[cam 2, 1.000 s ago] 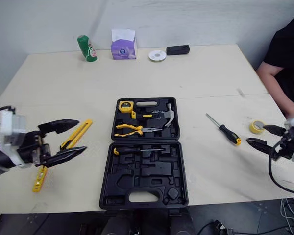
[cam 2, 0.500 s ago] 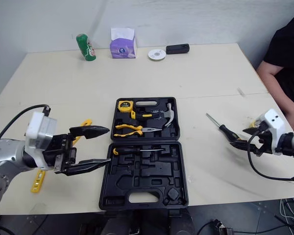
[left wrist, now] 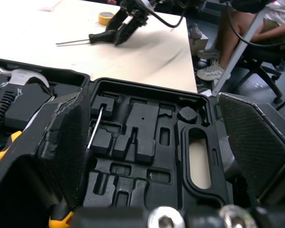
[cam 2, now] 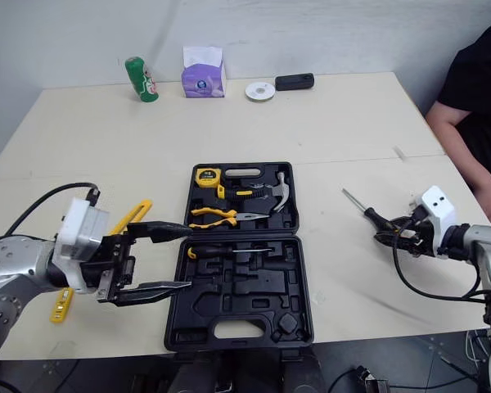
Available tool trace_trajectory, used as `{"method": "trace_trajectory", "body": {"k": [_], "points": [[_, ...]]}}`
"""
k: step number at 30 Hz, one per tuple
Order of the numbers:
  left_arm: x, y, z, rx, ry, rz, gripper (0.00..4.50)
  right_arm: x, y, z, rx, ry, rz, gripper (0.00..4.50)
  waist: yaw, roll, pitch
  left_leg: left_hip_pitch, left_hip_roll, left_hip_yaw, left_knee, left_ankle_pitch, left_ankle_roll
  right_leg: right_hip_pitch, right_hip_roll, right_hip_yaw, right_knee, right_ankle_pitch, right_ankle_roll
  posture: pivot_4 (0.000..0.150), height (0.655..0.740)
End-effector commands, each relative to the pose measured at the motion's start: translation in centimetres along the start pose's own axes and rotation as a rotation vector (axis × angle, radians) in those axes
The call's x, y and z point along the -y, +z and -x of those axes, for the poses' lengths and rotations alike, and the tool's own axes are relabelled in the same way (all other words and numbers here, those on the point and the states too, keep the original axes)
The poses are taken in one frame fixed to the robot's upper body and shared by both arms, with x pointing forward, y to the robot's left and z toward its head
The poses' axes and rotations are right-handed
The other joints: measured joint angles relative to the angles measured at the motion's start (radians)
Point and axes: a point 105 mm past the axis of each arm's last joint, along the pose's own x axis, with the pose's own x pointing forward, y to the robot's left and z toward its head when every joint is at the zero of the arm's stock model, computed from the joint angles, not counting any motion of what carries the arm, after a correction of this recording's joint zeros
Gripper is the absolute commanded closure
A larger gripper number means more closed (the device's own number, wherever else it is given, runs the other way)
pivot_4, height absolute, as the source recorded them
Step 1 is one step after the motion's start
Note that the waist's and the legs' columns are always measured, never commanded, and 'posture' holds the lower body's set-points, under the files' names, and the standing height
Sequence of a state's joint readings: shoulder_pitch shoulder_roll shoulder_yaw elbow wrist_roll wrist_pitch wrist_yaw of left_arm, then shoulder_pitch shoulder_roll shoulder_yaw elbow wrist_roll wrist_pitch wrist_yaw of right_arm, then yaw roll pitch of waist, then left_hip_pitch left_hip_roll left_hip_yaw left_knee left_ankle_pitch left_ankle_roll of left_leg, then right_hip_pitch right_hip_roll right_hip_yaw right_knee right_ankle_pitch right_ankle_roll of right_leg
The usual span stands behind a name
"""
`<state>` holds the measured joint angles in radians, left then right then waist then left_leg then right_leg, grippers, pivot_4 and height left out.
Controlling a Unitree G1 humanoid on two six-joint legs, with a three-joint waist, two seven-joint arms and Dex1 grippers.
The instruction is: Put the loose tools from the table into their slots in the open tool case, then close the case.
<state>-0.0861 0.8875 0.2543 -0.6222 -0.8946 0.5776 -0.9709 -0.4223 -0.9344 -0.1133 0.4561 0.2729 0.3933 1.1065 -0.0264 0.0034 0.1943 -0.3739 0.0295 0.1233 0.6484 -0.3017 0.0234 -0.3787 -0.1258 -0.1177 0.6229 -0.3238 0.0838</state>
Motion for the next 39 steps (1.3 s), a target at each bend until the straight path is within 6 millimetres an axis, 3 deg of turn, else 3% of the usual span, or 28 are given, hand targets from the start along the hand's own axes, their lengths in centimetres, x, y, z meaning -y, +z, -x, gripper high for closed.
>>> {"method": "trace_trajectory", "body": {"k": [1, 2, 7, 13, 16, 19, 23, 31, 35, 39], "points": [[-0.1, 1.2, -0.5, 0.035, -0.008, -0.087, 0.0, -0.1, 0.7, -0.3, 0.03, 0.002, 0.028, 3.21, 0.001, 0.0, 0.0, 0.0, 0.0, 0.0, 0.0, 0.0, 0.0, 0.0, 0.0, 0.0, 0.0, 0.0, 0.0, 0.15, 0.74], [0.0, 1.2, -0.7, 0.04, -0.017, -0.09, 0.0, -0.2, 0.8, -0.3, 0.038, 0.004, 0.04, 3.49, 0.001, 0.0, 0.0, 0.0, 0.0, 0.0, 0.0, 0.0, 0.0, 0.0, 0.0, 0.0, 0.0, 0.0, 0.0, 0.15, 0.74], [0.4, 1.4, -1.0, 0.06, -0.05, -0.07, 0.0, -0.4, 1.7, -0.3, 0.109, 0.011, 0.103, 3.5, -0.001, -0.001, 0.001, 0.0, 0.0, 0.0, 0.0, 0.0, 0.0, 0.0, 0.0, 0.0, 0.0, 0.0, 0.0, 0.15, 0.74], [-0.6, 0.7, 0.0, 0.007, 0.023, -0.097, 0.0, -2.6, 5.3, 0.6, 0.297, 0.076, 0.287, 3.5, 0.0, 0.0, 0.001, 0.0, 0.0, 0.0, 0.0, 0.0, 0.0, 0.0, 0.001, 0.0, 0.0, 0.0, 0.0, 0.15, 0.74], [-0.9, 0.2, 0.9, 0.0, 0.07, -0.103, 0.0, -4.7, 7.8, 0.4, 0.332, 0.163, 0.344, 3.5, -0.003, -0.001, 0.002, 0.0, 0.0, 0.0, 0.0, 0.0, 0.0, 0.0, 0.001, 0.001, 0.0, 0.0, 0.001, 0.15, 0.74], [-1.1, -0.6, 2.2, -0.026, 0.13, -0.105, 0.0, -8.8, 10.4, -0.4, 0.316, 0.344, 0.386, 3.5, -0.005, -0.001, 0.003, 0.0, 0.001, 0.0, 0.0, 0.0, -0.001, -0.001, 0.001, 0.001, 0.001, 0.0, 0.0, 0.15, 0.74], [-1.0, -1.8, 3.7, -0.081, 0.175, -0.077, 0.0, -13.6, 12.0, -1.2, 0.268, 0.517, 0.388, 3.5, 0.0, -0.003, 0.004, -0.001, 0.002, -0.001, -0.001, 0.0, -0.002, -0.004, 0.001, 0.001, 0.002, -0.001, -0.002, 0.15, 0.74], [-0.6, -3.4, 5.9, -0.131, 0.242, -0.031, 0.0, -20.1, 13.0, -1.7, 0.159, 0.756, 0.489, 3.5, 0.004, -0.004, 0.005, -0.015, 0.0, -0.002, 0.002, 0.0, 0.001, -0.016, -0.003, 0.0, 0.003, 0.0, -0.001, 0.15, 0.74], [-0.1, -3.8, 6.0, -0.139, 0.252, -0.015, 0.0, -21.0, 12.5, -2.0, 0.074, 0.782, 0.546, 3.5, 0.002, -0.005, 0.005, -0.016, 0.0, -0.002, 0.001, 0.0, 0.001, -0.016, -0.003, -0.002, 0.002, 0.0, -0.001, 0.15, 0.74], [0.5, -4.2, 5.9, -0.144, 0.251, 0.001, 0.0, -20.7, 10.9, -2.6, -0.055, 0.745, 0.621, 3.5, 0.001, -0.005, 0.005, -0.016, -0.001, -0.002, 0.002, 0.0, 0.001, -0.016, -0.003, -0.002, 0.003, 0.0, -0.001, 0.15, 0.74]]}}
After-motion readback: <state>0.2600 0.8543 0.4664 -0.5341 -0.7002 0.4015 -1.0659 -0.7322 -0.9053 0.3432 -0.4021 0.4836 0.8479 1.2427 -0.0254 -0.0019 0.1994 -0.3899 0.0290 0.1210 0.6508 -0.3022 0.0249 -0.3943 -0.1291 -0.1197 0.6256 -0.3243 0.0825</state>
